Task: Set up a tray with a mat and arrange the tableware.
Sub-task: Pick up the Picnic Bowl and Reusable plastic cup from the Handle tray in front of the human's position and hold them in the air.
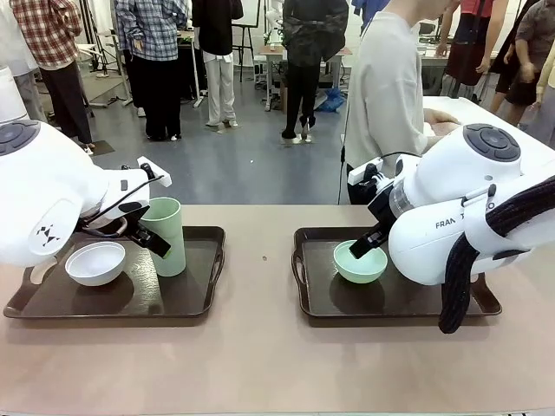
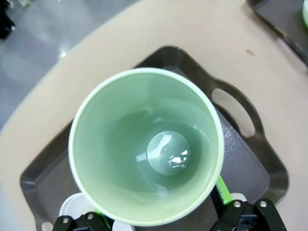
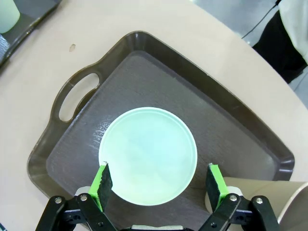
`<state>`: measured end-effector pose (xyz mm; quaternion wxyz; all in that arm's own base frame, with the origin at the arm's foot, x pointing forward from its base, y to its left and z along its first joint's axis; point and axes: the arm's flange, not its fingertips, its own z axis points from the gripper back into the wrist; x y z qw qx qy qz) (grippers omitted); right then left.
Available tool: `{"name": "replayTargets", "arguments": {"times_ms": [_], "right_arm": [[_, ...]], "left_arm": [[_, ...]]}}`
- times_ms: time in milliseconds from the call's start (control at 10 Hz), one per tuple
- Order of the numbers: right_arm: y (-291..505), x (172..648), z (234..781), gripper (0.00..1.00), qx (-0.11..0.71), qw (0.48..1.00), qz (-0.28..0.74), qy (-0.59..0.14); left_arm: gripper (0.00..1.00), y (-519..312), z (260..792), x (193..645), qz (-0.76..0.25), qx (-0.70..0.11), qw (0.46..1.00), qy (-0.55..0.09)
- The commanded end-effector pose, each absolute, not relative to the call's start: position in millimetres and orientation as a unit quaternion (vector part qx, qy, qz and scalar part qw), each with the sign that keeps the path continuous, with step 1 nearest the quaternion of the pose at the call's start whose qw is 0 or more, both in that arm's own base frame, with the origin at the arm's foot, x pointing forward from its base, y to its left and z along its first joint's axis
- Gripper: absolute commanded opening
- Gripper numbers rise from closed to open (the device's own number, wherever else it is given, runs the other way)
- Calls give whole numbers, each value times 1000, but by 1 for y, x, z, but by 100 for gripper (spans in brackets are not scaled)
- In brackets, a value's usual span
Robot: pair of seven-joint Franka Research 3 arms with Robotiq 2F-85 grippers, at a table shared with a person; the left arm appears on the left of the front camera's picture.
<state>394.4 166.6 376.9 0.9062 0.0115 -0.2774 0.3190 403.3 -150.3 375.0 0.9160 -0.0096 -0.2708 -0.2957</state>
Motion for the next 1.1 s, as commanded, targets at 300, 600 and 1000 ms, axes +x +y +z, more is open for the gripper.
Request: {"name": "replayTargets", "arguments": {"times_ms": [300, 600, 1000], "right_arm": [[132, 287, 409, 100, 70, 939, 252, -225], [98, 222, 363, 100, 39, 975, 182, -119], [96, 183, 343, 100, 4, 990, 130, -52]], "left_arm": [[100, -114, 434, 329, -288, -10, 924, -250], [100, -109, 429, 268, -311, -60, 928, -193], [100, -103, 408, 225, -264, -66, 954, -122]]}}
